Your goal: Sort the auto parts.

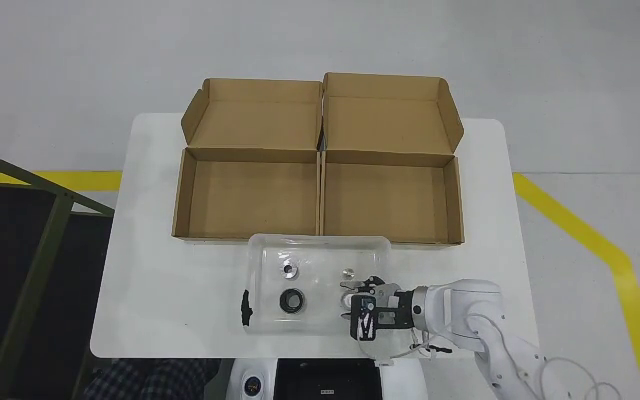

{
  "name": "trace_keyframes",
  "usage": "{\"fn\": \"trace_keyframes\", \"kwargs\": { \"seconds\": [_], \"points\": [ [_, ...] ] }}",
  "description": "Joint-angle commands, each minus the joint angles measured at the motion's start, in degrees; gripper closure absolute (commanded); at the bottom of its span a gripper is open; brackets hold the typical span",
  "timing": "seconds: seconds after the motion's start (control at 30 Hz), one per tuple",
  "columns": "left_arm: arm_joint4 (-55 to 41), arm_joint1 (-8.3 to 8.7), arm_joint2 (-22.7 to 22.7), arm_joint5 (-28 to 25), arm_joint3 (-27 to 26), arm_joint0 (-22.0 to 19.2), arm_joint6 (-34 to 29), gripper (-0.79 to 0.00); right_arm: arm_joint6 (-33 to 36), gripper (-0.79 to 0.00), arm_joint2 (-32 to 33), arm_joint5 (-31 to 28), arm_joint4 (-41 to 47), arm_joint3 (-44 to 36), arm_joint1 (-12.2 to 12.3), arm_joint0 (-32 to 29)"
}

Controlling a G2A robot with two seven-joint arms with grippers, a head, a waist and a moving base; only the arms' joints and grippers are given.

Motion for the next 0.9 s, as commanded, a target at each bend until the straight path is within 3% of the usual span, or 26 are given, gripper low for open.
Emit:
{"fn": "trace_keyframes", "kwargs": {
  "seconds": [0.0, 0.2, 0.3, 0.87],
  "points": [
    [0.0, 0.0, 0.0, 0.0, 0.0, 0.0, 0.0, -0.785, -0.2, -0.308, -0.3, -0.1, -0.1, 0.2, 0.1, 0.2],
    [0.0, 0.0, 0.0, 0.0, 0.0, 0.0, 0.0, -0.785, -0.6, -0.151, -1.0, 0.0, -0.5, 0.3, 0.3, 0.8],
    [0.0, 0.0, 0.0, 0.0, 0.0, 0.0, 0.0, -0.785, -1.2, 0.0, -0.9, -0.1, -0.6, -0.2, 0.5, 0.7],
    [0.0, 0.0, 0.0, 0.0, 0.0, 0.0, 0.0, -0.785, -10.7, 0.0, 2.5, 1.7, 2.9, -2.9, 1.8, 0.0]
  ]
}}
